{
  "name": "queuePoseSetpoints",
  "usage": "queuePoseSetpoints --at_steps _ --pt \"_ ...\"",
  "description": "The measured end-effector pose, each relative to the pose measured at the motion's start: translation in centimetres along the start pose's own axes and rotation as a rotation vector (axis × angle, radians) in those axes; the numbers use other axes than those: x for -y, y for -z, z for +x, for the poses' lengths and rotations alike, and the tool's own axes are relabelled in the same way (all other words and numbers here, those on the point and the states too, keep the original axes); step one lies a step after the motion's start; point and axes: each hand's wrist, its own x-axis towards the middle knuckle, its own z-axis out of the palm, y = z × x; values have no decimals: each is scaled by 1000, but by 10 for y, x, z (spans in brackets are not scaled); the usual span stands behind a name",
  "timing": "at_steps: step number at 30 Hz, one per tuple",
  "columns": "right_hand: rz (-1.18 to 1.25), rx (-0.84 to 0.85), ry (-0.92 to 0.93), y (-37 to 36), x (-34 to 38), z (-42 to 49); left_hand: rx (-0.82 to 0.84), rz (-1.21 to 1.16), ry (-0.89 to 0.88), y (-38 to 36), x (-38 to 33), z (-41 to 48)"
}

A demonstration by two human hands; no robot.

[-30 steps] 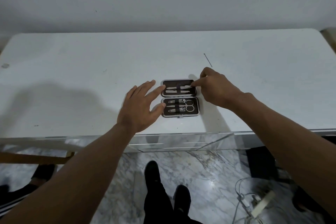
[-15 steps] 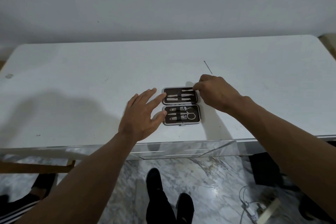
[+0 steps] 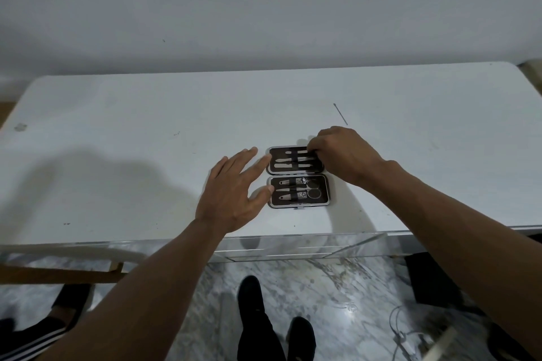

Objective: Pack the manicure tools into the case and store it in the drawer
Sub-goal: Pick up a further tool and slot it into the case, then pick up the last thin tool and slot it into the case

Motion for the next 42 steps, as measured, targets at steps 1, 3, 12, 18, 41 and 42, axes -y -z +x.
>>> queuePoseSetpoints --at_steps 1,3,12,18,41,42 --pt "8 1 4 -1 1 1 -2 -1 0 0 0 0" --pt "34 8 4 -3 2 4 -1 -4 3 0 0 0" --pt "65 39 22 -6 6 13 7 -16 13 2 -1 0" --pt "85 37 8 -7 6 13 11 -21 13 2 -2 0" --pt "189 -52 -739 13 -53 64 6 -26 13 4 -2 1" --pt "186 -28 -752 17 -53 67 7 -26 12 3 -2 1"
